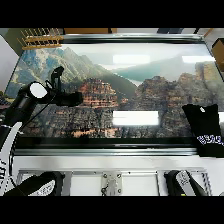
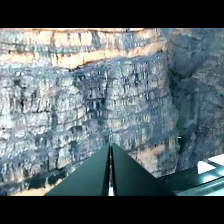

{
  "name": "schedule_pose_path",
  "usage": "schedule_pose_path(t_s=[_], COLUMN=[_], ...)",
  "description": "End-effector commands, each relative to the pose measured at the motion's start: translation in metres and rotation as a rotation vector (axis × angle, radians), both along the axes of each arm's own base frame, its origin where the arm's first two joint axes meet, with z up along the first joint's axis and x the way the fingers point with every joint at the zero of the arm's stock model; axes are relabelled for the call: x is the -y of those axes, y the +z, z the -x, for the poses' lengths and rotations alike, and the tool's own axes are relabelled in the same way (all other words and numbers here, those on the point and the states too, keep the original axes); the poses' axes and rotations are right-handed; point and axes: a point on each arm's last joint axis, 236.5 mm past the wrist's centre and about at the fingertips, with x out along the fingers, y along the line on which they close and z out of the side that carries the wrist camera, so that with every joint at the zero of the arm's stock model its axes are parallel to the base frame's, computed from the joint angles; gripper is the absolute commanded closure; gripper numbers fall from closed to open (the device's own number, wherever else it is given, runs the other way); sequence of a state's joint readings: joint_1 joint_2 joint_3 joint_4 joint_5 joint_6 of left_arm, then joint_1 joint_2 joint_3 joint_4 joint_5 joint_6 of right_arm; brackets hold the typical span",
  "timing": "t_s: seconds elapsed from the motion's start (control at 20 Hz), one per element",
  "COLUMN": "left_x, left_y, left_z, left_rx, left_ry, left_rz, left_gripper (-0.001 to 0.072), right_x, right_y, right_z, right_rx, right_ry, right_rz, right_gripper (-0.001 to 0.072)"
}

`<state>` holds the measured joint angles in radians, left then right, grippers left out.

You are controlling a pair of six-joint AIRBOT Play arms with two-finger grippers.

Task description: Fold the clothes and pants, and hang the long-sleeved shirts on hangers.

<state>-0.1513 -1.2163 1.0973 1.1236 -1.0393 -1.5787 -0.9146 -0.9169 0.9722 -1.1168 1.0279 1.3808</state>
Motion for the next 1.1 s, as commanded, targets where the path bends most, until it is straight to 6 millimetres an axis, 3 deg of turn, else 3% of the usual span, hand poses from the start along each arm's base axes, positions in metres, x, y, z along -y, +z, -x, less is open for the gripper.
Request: schedule_pose_path(t_s=[0.0, 0.1, 0.25, 0.35, 0.45, 0.6, 0.65, 0.75, 1.05], left_x=[0.000, 0.000, 0.000, 0.000, 0.000, 0.000, 0.000, 0.000, 0.000], left_y=[0.000, 0.000, 0.000, 0.000, 0.000, 0.000, 0.000, 0.000, 0.000], left_z=[0.000, 0.000, 0.000, 0.000, 0.000, 0.000, 0.000, 0.000, 0.000], left_rx=[0.000, 0.000, 0.000, 0.001, 0.000, 0.001, 0.001, 0.001, 0.001], left_ry=[-0.001, -0.001, -0.001, -0.001, -0.001, -0.001, -0.001, 0.000, 0.000], left_rz=[0.000, 0.000, -0.002, -0.002, -0.002, -0.001, -0.001, -0.001, -0.001], left_gripper=[0.0703, 0.0703, 0.0703, 0.0703, 0.0703, 0.0703, 0.0703, 0.0703, 0.0703], right_x=[-0.107, -0.184, -0.284, -0.327, -0.356, -0.374, -0.376, -0.376, -0.376], right_y=[0.069, 0.066, 0.048, 0.034, 0.025, 0.018, 0.018, 0.018, 0.018], right_z=[-0.057, -0.066, -0.061, -0.051, -0.043, -0.037, -0.037, -0.037, -0.037], right_rx=[0.275, 0.251, 0.213, 0.167, 0.137, 0.117, 0.114, 0.113, 0.113], right_ry=[0.343, 0.582, 0.892, 1.040, 1.132, 1.186, 1.191, 1.190, 1.191], right_rz=[-0.027, -0.054, -0.079, -0.071, -0.085, -0.101, -0.104, -0.110, -0.109], right_gripper=[0.0000, 0.0000, 0.0001, 0.0003, 0.0004, 0.0007, 0.0113, 0.0703, 0.0696])
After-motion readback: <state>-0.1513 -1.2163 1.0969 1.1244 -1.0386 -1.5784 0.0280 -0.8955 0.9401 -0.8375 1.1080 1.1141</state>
